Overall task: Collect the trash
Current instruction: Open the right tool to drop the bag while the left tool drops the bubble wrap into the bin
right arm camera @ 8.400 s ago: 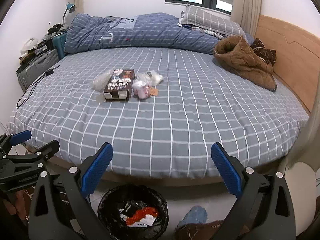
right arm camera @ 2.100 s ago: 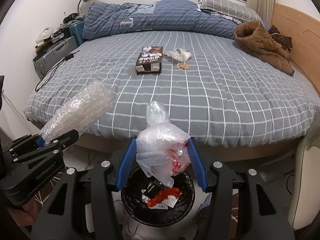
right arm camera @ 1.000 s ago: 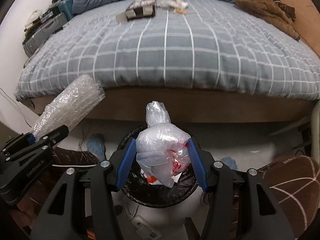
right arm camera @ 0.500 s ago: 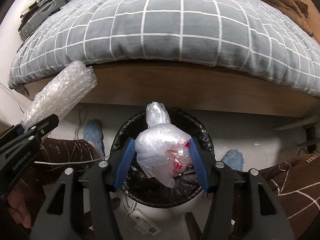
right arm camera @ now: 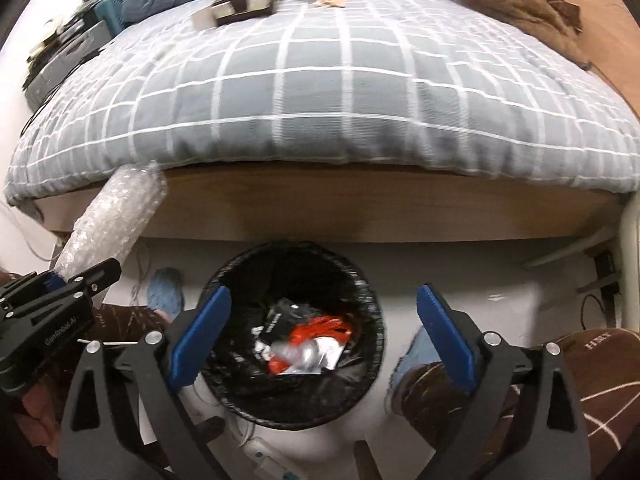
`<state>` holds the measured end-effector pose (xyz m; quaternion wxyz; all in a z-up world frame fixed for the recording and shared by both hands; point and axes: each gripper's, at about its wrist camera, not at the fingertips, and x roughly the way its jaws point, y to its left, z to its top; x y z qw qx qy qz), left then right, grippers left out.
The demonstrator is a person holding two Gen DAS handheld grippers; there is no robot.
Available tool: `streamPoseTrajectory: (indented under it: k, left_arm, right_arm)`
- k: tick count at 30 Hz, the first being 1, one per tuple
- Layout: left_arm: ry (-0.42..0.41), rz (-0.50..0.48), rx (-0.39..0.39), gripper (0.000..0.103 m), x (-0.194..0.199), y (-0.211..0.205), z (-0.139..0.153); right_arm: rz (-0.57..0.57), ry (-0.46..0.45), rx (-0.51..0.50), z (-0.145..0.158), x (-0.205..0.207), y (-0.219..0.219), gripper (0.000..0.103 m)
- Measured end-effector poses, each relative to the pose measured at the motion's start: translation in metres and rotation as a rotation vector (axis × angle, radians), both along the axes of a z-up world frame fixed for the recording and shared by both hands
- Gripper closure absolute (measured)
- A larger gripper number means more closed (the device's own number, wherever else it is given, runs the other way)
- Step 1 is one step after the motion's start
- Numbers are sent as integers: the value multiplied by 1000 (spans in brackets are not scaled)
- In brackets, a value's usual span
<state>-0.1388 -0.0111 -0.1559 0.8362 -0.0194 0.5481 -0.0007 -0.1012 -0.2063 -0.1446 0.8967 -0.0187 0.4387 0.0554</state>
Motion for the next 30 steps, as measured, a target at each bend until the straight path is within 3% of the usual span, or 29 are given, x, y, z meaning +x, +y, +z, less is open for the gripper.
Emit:
streamPoseTrajectory:
  k: [11, 20, 30]
  left_arm:
    - [27, -79, -1, 69, -3, -55, -11]
    - [44, -121, -16, 68, -8, -70, -17]
    - [5, -134, -12, 30, -12, -67, -13]
  right_arm:
    - [-121, 1, 7, -6, -9, -57, 12]
    - [-131, 12, 12, -7, -7, -60, 12]
    - [-127, 9, 10, -7, -7, -57, 12]
